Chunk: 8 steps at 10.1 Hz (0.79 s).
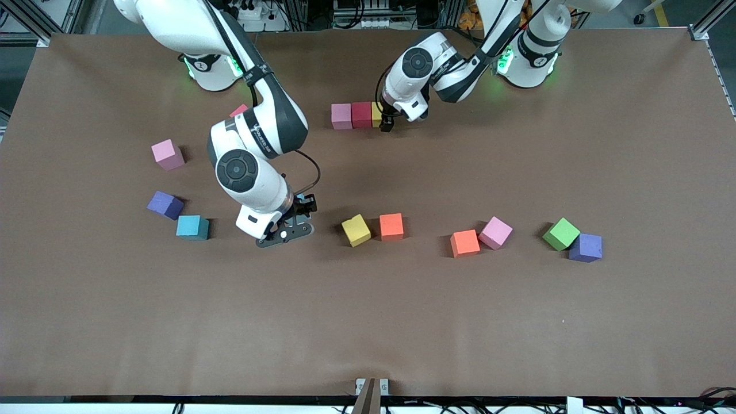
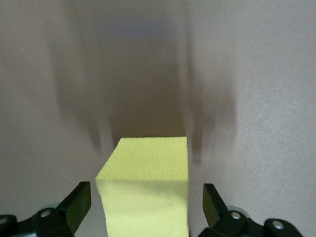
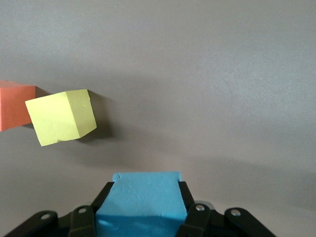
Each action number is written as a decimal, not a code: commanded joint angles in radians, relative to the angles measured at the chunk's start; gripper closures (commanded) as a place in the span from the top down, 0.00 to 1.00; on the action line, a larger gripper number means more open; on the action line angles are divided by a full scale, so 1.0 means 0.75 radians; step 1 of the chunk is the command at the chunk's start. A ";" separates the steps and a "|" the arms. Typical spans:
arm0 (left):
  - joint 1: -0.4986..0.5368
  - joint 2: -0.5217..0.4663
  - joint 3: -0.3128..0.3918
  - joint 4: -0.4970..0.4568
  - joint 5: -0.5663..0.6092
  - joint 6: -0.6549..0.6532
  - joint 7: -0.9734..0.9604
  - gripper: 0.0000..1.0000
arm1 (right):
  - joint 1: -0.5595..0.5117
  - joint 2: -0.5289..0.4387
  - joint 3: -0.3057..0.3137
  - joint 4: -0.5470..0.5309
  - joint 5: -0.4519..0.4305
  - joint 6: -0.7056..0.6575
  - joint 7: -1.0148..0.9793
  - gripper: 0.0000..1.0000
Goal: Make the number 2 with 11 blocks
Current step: 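Carry the cyan cube to the pink cube while the left gripper reaches pink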
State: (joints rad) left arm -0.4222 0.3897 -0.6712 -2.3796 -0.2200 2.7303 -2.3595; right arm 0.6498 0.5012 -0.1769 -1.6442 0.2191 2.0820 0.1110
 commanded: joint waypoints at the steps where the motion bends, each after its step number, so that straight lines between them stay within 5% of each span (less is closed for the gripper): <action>1: 0.017 -0.116 0.003 0.000 0.034 -0.134 0.053 1.00 | 0.005 -0.051 0.033 -0.047 0.013 -0.003 0.064 0.00; 8: 0.235 -0.331 0.005 0.129 0.025 -0.449 0.378 1.00 | 0.150 -0.063 0.115 -0.094 0.013 0.040 0.392 0.00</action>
State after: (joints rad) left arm -0.3033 0.1862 -0.6662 -2.3273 -0.2122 2.4836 -2.1488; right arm 0.7444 0.5007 -0.0898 -1.6523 0.2212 2.0916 0.3661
